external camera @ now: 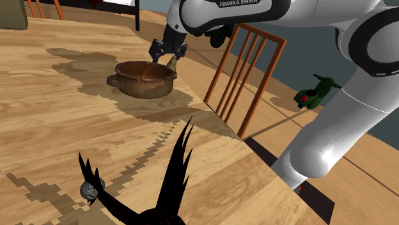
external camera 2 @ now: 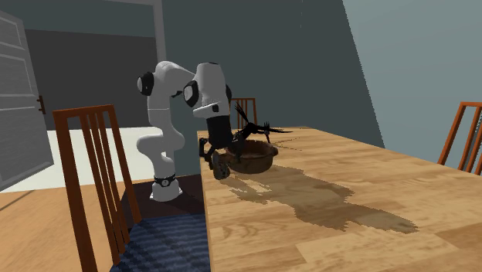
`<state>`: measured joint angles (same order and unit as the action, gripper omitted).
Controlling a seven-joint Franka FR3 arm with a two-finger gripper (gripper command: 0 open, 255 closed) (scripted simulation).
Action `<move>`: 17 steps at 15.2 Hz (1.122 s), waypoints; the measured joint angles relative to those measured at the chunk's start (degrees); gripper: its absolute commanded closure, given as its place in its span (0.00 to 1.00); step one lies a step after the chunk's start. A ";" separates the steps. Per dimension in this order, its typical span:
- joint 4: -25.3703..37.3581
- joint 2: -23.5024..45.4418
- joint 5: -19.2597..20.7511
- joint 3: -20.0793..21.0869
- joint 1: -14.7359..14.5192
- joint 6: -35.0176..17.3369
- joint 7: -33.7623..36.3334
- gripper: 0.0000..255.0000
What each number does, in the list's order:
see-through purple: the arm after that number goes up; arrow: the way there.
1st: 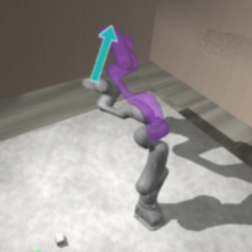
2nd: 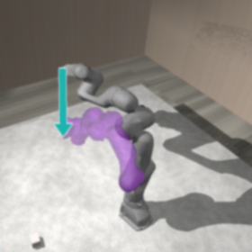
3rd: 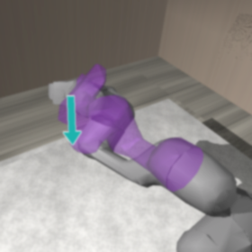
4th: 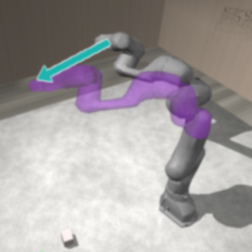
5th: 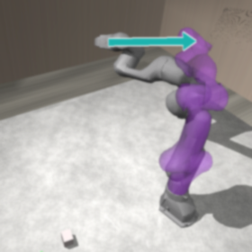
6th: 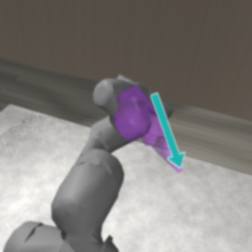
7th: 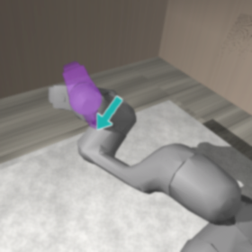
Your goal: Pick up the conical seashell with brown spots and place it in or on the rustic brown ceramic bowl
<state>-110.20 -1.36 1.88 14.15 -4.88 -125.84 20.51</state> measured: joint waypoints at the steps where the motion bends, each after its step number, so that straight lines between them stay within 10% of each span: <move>1: -1.28 -0.92 -0.40 0.00 -0.08 -1.00 -0.23 0.00; 2: -1.47 -0.72 -0.54 -0.06 -0.07 -2.38 -0.60 1.00; 11: -4.24 -0.44 -0.85 -0.03 -0.06 -10.78 -1.24 1.00; 16: 0.07 -0.58 -0.71 0.49 -0.54 6.07 -0.55 1.00; 17: 0.07 -0.59 -0.72 0.49 -0.54 6.17 -0.55 0.00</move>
<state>-110.13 -1.95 1.16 14.64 -5.42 -119.67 19.96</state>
